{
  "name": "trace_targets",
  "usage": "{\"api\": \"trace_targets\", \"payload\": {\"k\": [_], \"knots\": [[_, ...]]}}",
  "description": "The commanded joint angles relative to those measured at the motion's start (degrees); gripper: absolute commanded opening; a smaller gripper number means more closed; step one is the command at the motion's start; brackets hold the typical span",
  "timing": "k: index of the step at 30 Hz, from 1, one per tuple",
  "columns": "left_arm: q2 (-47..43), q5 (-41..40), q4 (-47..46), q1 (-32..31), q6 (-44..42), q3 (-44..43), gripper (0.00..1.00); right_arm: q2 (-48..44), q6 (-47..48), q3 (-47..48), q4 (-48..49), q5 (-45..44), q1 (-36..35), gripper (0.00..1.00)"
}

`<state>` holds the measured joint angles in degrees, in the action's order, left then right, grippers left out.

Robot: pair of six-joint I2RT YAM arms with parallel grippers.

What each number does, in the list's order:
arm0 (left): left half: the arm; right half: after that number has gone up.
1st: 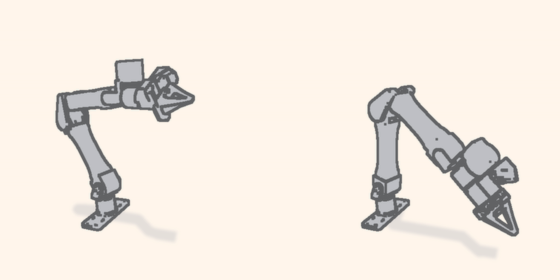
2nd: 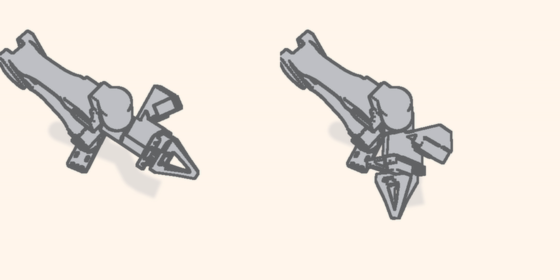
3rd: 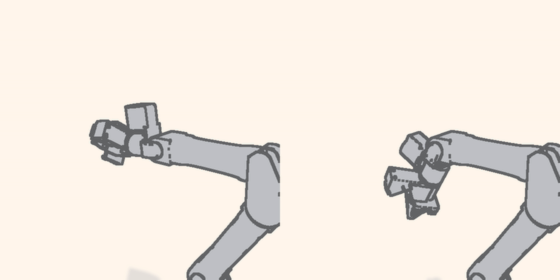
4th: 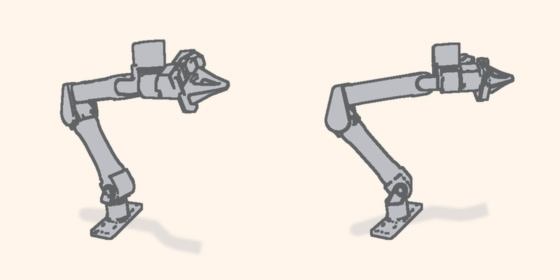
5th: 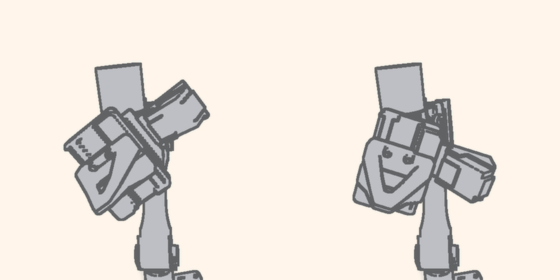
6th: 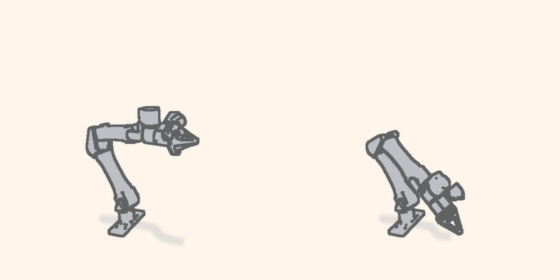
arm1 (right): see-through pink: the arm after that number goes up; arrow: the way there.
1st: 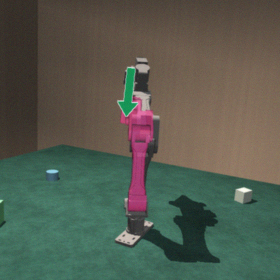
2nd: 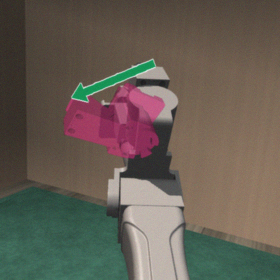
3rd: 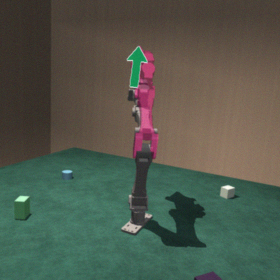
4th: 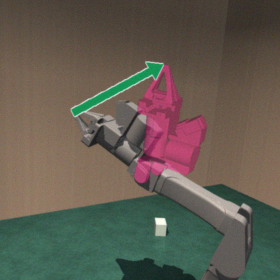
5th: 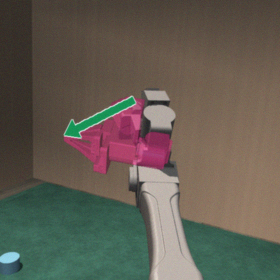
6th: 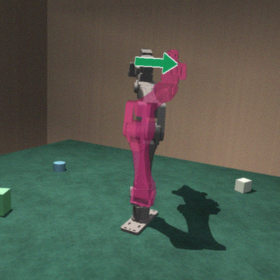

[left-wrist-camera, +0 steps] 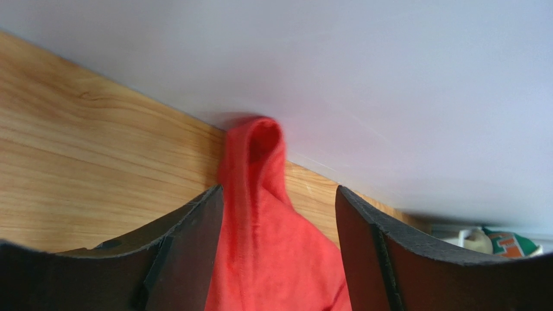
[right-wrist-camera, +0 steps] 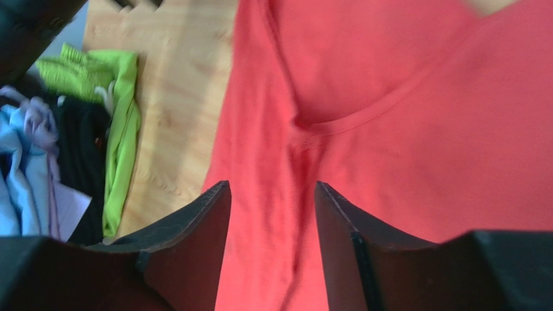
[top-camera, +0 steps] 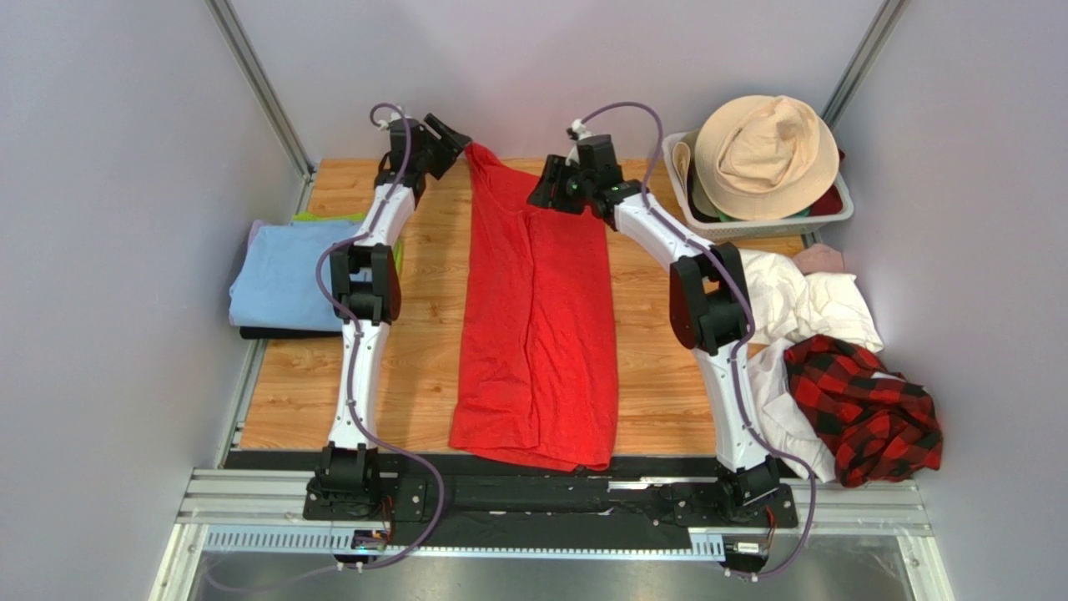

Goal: Fold and stack the mixed laundry pile
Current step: Fold the tank top at the center of the board.

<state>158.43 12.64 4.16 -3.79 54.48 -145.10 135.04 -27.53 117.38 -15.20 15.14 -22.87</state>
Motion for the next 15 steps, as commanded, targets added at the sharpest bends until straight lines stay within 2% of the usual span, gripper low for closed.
{"api": "trace_targets", "payload": {"k": [1, 2, 4, 7, 11, 15], "knots": [[3.6, -2.5, -4.0, -0.2, 4.5, -2.7, 0.73, 4.2, -1.1, 6.2, -0.3, 5.3, -1.5, 0.60], [4.4, -2.9, -3.9, -0.2, 4.9, -2.9, 0.76, 5.1, -0.8, 7.4, -2.0, 4.9, -1.7, 0.62], [5.0, -4.0, -3.9, -0.3, 5.6, -3.2, 0.77, 6.5, 0.5, 9.3, -3.8, 1.7, -2.8, 0.66], [5.7, -5.7, -5.8, -0.9, 5.5, -3.4, 0.79, 7.1, 3.2, 9.7, -6.7, -4.6, -4.2, 0.67], [7.3, -6.6, -8.7, -1.7, 7.2, -4.8, 0.68, 7.4, 4.9, 9.3, -8.6, -9.9, -5.0, 0.64], [8.7, -8.7, -9.9, -3.5, 8.4, -7.0, 0.66, 8.1, 5.7, 9.1, -8.3, -10.4, -5.7, 0.64]]}}
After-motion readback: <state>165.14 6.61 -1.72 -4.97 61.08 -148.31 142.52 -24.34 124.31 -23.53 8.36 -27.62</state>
